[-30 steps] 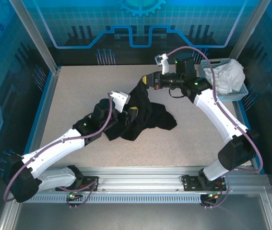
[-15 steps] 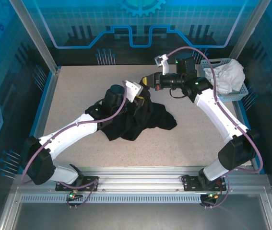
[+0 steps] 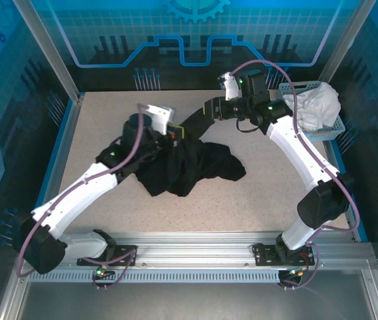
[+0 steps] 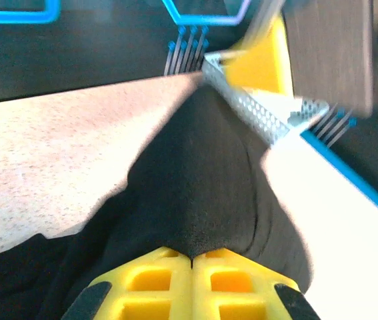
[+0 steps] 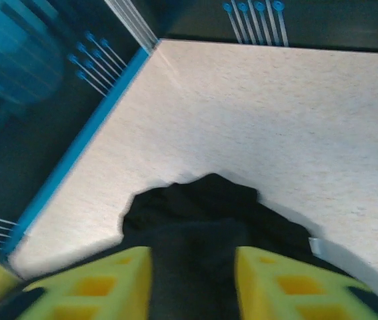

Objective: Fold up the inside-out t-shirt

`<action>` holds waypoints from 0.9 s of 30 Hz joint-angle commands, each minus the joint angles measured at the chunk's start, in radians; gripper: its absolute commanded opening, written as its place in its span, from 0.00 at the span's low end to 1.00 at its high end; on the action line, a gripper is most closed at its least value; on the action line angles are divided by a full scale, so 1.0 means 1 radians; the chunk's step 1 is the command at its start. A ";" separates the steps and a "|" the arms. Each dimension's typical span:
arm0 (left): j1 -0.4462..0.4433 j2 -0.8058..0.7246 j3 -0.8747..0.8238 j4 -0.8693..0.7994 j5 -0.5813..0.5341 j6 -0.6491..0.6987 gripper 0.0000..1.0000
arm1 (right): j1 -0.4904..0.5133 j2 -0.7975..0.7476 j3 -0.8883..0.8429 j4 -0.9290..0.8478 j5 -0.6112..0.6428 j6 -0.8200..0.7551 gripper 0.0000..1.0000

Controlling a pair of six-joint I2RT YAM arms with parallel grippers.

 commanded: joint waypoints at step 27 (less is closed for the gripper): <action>0.117 -0.145 -0.013 -0.111 0.041 -0.117 0.00 | 0.316 -0.029 -0.744 0.657 0.155 -0.008 0.19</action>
